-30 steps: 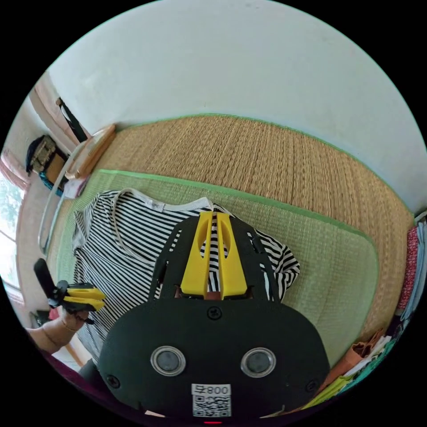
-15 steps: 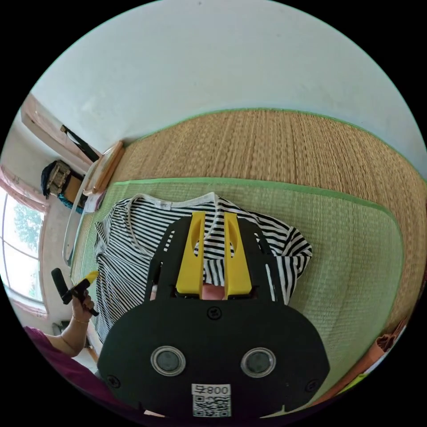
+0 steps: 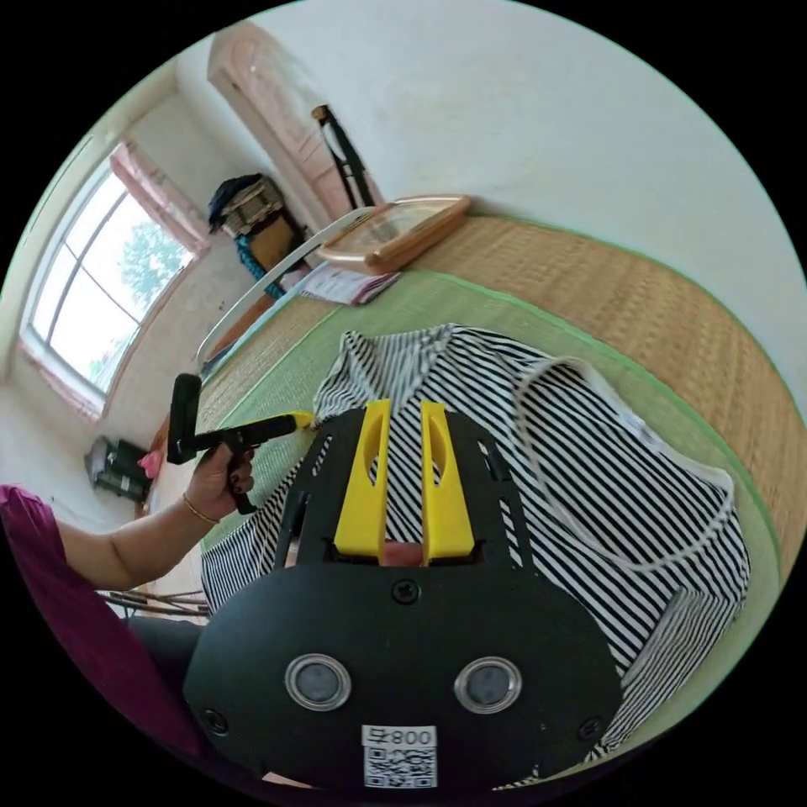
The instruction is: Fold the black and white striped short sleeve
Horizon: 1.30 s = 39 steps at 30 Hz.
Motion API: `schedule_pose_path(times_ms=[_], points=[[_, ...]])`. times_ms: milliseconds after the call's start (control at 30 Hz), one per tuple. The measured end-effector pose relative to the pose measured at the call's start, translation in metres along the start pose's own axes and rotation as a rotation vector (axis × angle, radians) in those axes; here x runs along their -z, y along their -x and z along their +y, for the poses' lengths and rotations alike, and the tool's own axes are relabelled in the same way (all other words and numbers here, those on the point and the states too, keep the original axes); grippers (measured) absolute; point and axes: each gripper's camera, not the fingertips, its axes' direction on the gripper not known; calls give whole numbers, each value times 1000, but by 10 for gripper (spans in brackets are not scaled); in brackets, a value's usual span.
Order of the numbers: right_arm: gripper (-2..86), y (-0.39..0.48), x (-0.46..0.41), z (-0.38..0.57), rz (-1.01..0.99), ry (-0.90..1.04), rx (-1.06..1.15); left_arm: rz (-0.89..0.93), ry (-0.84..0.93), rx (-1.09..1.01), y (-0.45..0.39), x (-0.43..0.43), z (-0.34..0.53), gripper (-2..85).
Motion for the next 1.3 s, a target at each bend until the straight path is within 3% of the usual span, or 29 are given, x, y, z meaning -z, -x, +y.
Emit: schedule_pose_path(times_ms=[167, 400, 600, 767, 1000, 1300], points=[[70, 68, -56, -59, -11, 46, 101, 11, -12, -30, 14, 10, 6, 14], [83, 138, -136, -129, 127, 140, 210, 86, -4, -22, 35, 18, 11, 44], [84, 157, -192, -158, 213, 239, 200, 92, 32, -4, 45, 18, 3, 42], [50, 158, -198, -164, 268, 201, 158, 95, 35, -8, 44, 26, -2, 16], [10, 112, -150, -174, 16, 119, 65, 43, 4, -122, 18, 52, -10, 9], [6, -20, -34, -101, -247, -105, -166, -86, 11, -480, -78, 75, -18, 7]])
